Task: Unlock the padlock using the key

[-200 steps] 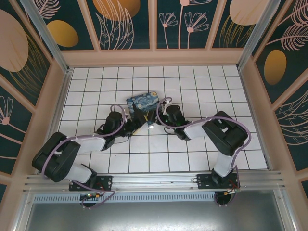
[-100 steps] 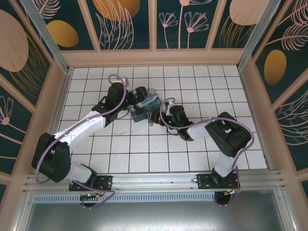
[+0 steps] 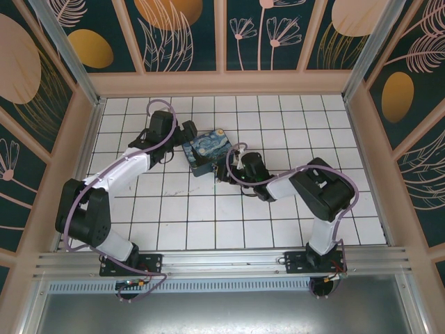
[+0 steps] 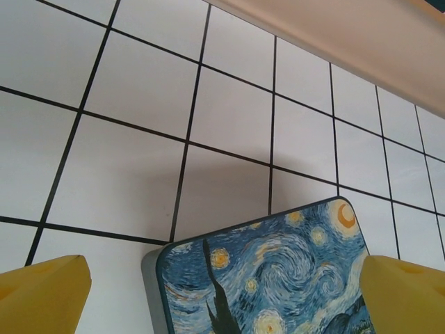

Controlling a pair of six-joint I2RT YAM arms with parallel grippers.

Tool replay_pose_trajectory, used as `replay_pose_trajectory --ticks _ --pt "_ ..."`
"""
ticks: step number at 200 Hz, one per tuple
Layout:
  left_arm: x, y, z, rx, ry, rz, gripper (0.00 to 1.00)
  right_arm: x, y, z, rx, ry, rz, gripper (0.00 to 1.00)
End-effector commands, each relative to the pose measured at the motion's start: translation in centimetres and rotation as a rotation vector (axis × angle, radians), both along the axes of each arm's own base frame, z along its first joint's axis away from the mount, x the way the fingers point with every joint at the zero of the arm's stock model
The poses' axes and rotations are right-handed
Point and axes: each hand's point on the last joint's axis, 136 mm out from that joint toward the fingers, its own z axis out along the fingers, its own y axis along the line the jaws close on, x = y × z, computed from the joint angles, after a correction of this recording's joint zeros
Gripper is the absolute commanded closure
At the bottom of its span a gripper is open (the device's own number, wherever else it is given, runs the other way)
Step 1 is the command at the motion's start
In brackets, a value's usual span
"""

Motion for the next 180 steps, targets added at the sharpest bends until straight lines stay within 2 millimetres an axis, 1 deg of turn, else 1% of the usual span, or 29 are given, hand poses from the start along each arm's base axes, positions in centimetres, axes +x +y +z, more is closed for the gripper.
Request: replay_pose_trajectory --ticks 1,43,74,104,180 --pt "0.4 0.1 0.1 0.026 0.007 -0.008 0.02 0.1 1.0 0.0 0.003 -0.008 0.047 0.49" --pt "0.4 0.0 -0.3 0.01 0.021 0.0 0.02 -0.2 1.9 -0.9 -0.016 0.008 0.074 0.5" --pt "0.3 -0.2 -0.7 -0.01 0.034 -0.002 0.02 -0.2 2.4 -1.3 -0.021 0.014 0.087 0.55" --pt "0.3 -0.3 -0.7 -0.016 0.039 -0.002 0.02 -0.6 2.2 -1.5 -0.021 0.019 0.084 0.58" --pt "0.4 -0.8 -0.2 -0.043 0.039 -0.011 0.02 -1.7 1.2 -1.9 -0.018 0.032 0.076 0.59"
